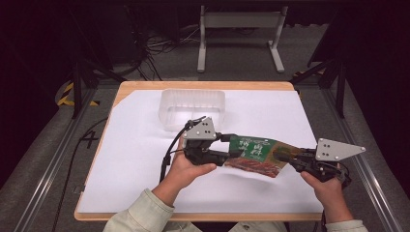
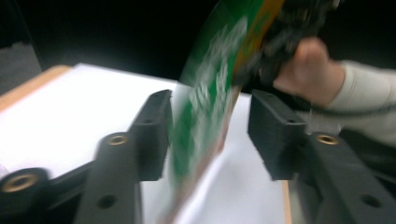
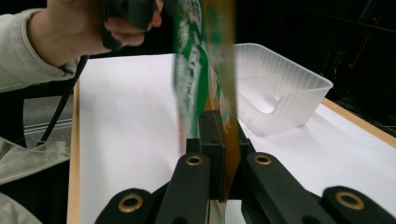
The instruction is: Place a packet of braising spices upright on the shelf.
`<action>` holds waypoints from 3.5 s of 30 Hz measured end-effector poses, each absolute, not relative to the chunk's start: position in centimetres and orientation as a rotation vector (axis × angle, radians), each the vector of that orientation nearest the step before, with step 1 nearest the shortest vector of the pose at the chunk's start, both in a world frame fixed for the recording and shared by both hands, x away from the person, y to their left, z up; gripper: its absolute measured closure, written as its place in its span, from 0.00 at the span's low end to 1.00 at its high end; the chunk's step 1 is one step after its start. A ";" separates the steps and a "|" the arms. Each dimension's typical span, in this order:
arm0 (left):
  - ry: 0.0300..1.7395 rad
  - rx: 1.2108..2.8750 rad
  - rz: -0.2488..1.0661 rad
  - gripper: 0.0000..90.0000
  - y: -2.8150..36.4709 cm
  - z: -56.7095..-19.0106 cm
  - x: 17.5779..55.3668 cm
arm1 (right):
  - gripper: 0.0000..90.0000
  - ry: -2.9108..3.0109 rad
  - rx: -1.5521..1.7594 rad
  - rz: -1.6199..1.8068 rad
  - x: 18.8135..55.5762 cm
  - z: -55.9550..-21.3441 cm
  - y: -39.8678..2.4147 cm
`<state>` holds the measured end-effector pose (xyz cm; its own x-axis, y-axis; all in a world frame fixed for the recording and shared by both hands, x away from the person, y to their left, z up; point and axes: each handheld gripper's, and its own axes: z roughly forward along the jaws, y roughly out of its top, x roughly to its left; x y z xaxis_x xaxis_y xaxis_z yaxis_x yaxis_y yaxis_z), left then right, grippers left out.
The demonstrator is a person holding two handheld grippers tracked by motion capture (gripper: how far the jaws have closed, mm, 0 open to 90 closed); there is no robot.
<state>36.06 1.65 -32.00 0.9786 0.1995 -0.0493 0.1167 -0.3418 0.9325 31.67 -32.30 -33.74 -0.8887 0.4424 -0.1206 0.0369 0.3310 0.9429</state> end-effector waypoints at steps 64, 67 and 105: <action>0.642 1.766 0.215 1.00 7.1 -30.6 40.8 | 0.75 2.125 0.675 1.563 34.8 -34.9 -34.4; 0.675 1.740 0.228 1.00 7.4 -30.2 41.2 | 0.76 2.126 0.687 1.561 34.8 -35.1 -34.6; 0.927 1.577 0.379 1.00 7.7 -27.9 47.0 | 0.81 2.117 0.703 1.569 33.8 -34.8 -35.7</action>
